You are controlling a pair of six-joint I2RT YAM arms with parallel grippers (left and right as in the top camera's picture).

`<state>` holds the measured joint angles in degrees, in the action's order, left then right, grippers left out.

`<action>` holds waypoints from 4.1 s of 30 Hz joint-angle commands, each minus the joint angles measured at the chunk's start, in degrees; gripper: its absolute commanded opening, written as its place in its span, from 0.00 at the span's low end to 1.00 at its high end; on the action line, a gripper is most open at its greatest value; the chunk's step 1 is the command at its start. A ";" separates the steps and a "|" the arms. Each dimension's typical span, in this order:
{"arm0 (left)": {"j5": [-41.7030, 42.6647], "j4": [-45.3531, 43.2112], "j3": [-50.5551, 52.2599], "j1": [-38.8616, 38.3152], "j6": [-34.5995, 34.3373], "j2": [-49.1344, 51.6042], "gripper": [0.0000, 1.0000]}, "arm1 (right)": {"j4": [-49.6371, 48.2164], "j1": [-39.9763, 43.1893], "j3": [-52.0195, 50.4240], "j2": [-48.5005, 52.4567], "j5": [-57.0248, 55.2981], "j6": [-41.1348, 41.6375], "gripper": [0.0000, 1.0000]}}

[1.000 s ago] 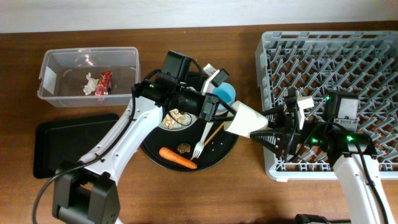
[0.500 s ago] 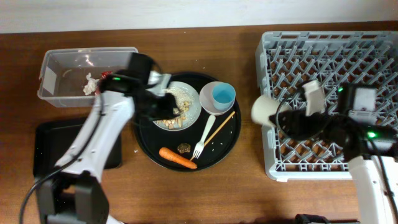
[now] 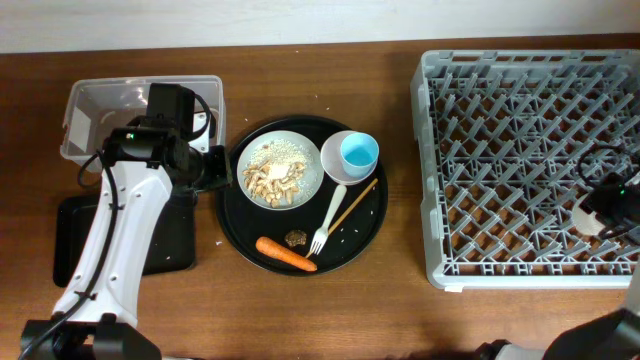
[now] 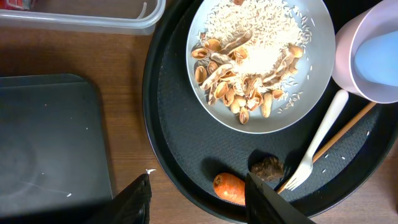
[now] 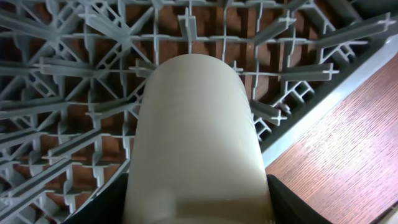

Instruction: Sort waste into correct bins and load items into the dishwasher rack

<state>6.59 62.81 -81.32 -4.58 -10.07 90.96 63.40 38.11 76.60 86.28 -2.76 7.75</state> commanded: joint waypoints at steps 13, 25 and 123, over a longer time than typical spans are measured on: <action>13.14 -21.90 -0.11 -11.43 3.96 2.51 0.64 | 8.15 -8.74 2.23 -10.10 32.96 -10.54 0.99; 13.14 -47.06 -0.11 -21.31 1.79 27.50 0.59 | 10.38 -17.09 2.08 -9.94 29.07 -10.97 0.99; 1.33 -0.94 -0.15 -1.05 3.26 4.57 0.49 | -12.00 -56.15 13.64 13.51 9.27 -2.91 0.91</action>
<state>8.54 61.28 -81.54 -10.13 -7.07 96.95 53.58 -17.26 89.86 94.54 11.84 0.40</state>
